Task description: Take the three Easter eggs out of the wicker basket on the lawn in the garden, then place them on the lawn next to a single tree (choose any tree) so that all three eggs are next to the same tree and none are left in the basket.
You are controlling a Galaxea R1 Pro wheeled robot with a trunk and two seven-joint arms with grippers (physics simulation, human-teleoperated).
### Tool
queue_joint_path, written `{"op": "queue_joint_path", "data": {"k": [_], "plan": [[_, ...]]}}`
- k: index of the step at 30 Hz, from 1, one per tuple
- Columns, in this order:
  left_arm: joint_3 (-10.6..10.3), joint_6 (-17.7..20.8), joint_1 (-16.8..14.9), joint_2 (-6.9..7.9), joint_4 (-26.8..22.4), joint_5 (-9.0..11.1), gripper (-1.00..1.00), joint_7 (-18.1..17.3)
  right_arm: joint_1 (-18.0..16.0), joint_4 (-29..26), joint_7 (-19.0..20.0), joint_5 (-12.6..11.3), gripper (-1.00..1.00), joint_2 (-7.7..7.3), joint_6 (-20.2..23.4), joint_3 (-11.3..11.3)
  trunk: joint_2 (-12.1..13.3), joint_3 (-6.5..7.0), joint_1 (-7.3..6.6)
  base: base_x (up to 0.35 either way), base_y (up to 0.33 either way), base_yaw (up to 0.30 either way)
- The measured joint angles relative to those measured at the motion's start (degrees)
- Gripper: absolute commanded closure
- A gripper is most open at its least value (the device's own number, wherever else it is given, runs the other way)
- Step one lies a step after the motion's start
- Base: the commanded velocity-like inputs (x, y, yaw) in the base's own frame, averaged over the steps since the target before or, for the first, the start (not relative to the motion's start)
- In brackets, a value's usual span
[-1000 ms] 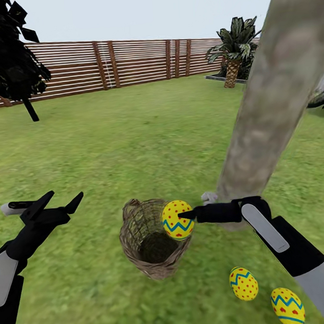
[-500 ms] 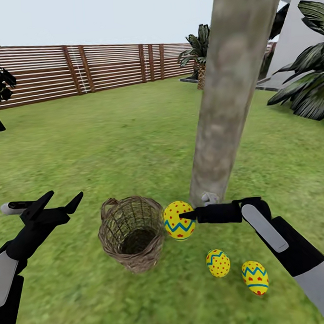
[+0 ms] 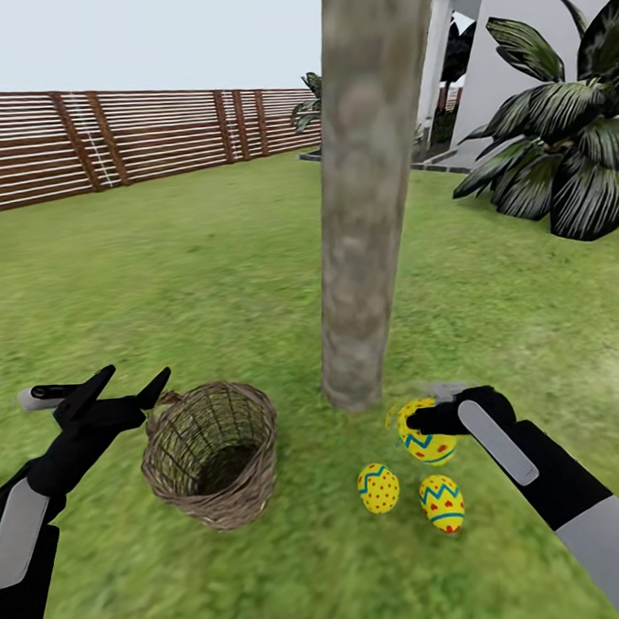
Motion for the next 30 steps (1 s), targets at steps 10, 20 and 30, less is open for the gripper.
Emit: {"op": "queue_joint_path", "data": {"k": [10,20,30], "plan": [[-2.7,0.0,0.0,-0.13,-0.1,-0.1,-1.00,0.2,-0.2,10.9,-14.3,-0.1,1.00,-0.06,-6.5,0.6,0.0,0.00,0.00,0.000,0.000,-0.085],[-4.0,-0.7,0.0,-2.30,-0.5,0.0,-1.00,-0.3,-0.3,14.6,-14.1,8.5,1.00,1.24,-15.0,1.7,0.0,0.10,0.00,0.000,0.000,-0.059],[-14.9,-0.9,-0.9,-2.61,-0.6,-0.6,-1.00,0.7,-0.3,14.9,-14.0,8.3,1.00,1.46,-15.3,1.7,0.0,0.67,0.00,0.000,0.000,-0.250]]}}
